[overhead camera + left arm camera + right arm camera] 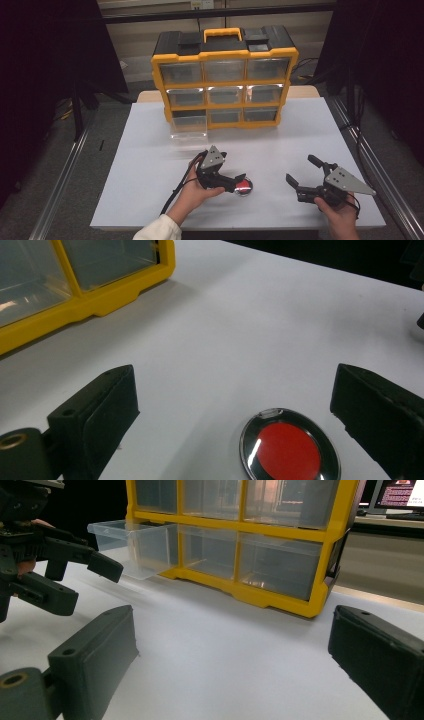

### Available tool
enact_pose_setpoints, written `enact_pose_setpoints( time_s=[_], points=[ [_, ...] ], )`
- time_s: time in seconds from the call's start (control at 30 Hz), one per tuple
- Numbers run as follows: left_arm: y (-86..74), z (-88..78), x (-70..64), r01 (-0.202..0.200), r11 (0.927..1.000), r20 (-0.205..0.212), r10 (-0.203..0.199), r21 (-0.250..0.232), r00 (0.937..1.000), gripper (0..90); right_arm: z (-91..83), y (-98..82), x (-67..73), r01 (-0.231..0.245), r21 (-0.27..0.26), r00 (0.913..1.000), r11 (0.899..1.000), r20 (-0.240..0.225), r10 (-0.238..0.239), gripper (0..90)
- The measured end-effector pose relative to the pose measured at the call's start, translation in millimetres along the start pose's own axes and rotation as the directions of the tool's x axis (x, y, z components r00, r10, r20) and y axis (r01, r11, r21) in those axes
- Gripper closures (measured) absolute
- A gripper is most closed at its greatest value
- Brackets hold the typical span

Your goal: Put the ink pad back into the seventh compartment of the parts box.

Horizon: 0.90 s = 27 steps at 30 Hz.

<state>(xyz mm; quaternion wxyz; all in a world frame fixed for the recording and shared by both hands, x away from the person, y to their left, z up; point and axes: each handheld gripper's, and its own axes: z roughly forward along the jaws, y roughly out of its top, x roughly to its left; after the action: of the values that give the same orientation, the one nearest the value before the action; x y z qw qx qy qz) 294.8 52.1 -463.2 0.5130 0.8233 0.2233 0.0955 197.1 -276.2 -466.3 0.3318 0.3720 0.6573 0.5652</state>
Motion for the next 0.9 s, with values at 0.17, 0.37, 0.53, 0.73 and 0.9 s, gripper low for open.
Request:
enact_pose_setpoints(
  time_s=[0.17, 0.37, 0.53, 0.73, 0.9],
  points=[
    [-0.8, 2.3, -2.0, -0.012, 0.9996, 0.015, 0.011, 0.025, 0.9998, 5.1, 0.0, 0.0, 0.0, 0.0, 0.0, 1.0, 1.0, 0.0, 0.0, 4.8],
    [-2.0, 4.4, -2.9, -0.017, 0.9977, 0.025, 0.015, 0.065, 0.9996, 5.3, -0.3, 0.1, -0.1, -0.001, 0.001, 1.0, 1.0, 0.004, 0.001, 4.8],
    [-2.6, 7.2, -4.9, -0.016, 0.9957, 0.048, 0.011, 0.091, 0.9988, 5.3, -0.4, 0.2, -0.2, 0.0, 0.001, 1.0, 1.0, 0.005, 0.0, 4.8],
    [-4.0, 10.1, -6.4, -0.022, 0.992, 0.072, 0.013, 0.124, 0.9973, 4.9, -0.5, 0.2, -0.3, -0.002, -0.001, 1.0, 1.0, 0.003, 0.002, 4.8],
    [-4.7, 12.2, -8.7, -0.025, 0.989, 0.079, 0.014, 0.146, 0.9968, 5.9, -0.4, 0.2, -0.5, -0.003, -0.004, 1.0, 1.0, 0.001, 0.003, 4.8]
  ],
)
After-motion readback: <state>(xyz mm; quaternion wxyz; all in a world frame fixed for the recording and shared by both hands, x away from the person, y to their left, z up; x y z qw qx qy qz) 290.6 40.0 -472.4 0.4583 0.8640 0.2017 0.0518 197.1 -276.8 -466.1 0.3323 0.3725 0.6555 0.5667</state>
